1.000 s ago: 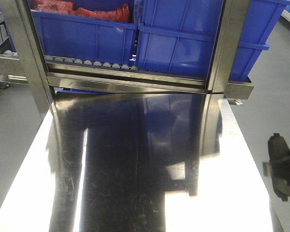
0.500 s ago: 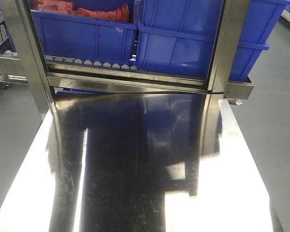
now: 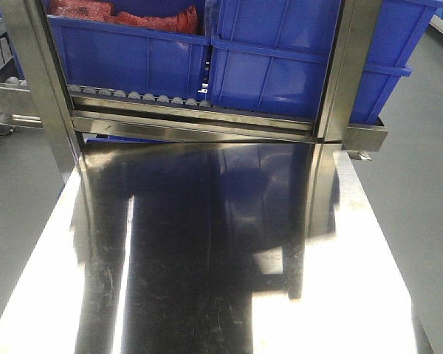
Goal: Move and align brake pads A on conveyor
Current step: 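Back away and turn the base from the steel table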
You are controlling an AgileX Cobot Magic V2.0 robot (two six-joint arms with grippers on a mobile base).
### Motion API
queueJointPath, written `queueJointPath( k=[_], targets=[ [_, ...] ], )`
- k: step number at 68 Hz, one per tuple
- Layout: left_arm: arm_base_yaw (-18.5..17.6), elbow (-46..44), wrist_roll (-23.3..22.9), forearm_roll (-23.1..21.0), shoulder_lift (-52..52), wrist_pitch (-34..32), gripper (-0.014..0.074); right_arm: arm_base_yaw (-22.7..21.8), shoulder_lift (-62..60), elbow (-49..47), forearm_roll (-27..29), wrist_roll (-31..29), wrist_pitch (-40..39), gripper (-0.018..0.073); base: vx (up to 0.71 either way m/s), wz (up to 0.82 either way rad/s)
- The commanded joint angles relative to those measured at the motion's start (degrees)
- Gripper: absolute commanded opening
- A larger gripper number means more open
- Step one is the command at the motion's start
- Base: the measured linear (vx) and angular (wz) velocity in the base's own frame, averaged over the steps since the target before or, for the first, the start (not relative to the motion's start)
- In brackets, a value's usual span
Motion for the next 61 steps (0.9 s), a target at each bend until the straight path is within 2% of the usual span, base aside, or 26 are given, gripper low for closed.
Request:
queueJointPath(
  k=[1,37,61],
  targets=[
    [-0.24,-1.49,-0.09,0.31,0.74,-4.42,-0.0006,-0.17,0.31,-1.53,0.15,-0.63,-4.68,-0.0004,0.00,0.00],
    [-0.24,-1.49,-0.09,0.97,0.74,-4.46,-0.0006,-0.17,0.31,-1.53,0.15,-0.63,-4.68,-0.0004,-0.01,0.06],
    [-0.24,-1.49,-0.09,1.20,0.74,-4.42,-0.0006,-0.17,0.31,-1.53,0.15,-0.63,-4.68,-0.0004,-0.09,0.64]
  ],
)
